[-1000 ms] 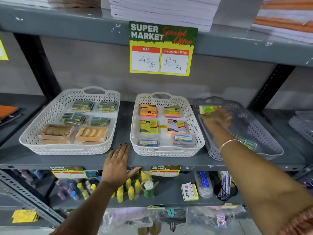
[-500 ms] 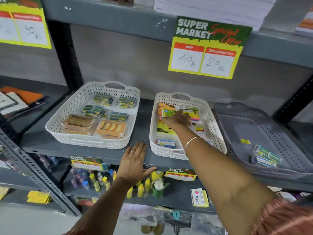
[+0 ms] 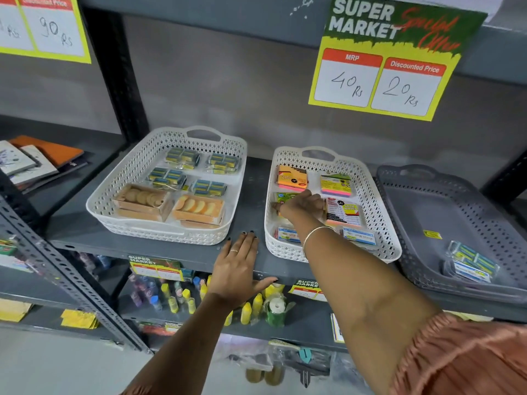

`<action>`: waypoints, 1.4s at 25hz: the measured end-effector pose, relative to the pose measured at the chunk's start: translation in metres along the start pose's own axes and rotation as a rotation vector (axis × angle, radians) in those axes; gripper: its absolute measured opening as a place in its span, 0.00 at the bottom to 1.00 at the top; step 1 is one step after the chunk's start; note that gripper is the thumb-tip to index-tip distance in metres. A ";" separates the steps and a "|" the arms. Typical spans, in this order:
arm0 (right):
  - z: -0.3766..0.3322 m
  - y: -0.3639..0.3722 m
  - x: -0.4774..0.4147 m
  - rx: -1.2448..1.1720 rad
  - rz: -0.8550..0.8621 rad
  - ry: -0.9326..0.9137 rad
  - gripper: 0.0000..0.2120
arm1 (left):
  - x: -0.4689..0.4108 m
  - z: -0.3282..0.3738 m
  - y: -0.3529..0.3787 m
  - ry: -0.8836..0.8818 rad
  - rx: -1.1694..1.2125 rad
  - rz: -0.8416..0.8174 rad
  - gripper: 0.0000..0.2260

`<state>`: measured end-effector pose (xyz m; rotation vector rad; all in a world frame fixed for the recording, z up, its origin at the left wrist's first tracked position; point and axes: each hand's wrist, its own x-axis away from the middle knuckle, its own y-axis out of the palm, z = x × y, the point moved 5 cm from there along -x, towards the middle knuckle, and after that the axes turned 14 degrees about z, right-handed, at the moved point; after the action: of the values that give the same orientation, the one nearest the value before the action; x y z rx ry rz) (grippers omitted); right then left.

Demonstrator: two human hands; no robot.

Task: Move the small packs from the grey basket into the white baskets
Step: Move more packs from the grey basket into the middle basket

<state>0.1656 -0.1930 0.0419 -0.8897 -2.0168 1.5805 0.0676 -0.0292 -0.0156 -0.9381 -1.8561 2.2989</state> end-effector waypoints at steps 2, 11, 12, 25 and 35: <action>0.000 0.003 -0.002 -0.003 -0.005 0.012 0.44 | 0.000 0.001 -0.002 -0.004 0.014 0.013 0.40; 0.012 -0.039 -0.013 -0.188 0.062 -0.091 0.37 | 0.000 0.001 -0.004 -0.024 0.027 0.005 0.40; 0.020 -0.054 -0.020 -0.216 0.113 -0.096 0.33 | 0.000 0.001 -0.005 -0.029 0.023 -0.002 0.42; 0.263 -0.106 -0.054 0.518 -0.181 0.183 0.30 | 0.001 0.004 -0.011 -0.062 0.028 -0.044 0.46; 0.260 -0.113 -0.059 0.552 0.026 0.073 0.22 | 0.001 0.005 -0.013 -0.072 0.007 -0.060 0.47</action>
<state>0.0059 -0.4309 0.0863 -0.7388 -1.4036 1.9445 0.0602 -0.0292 -0.0036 -0.7973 -1.8748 2.3321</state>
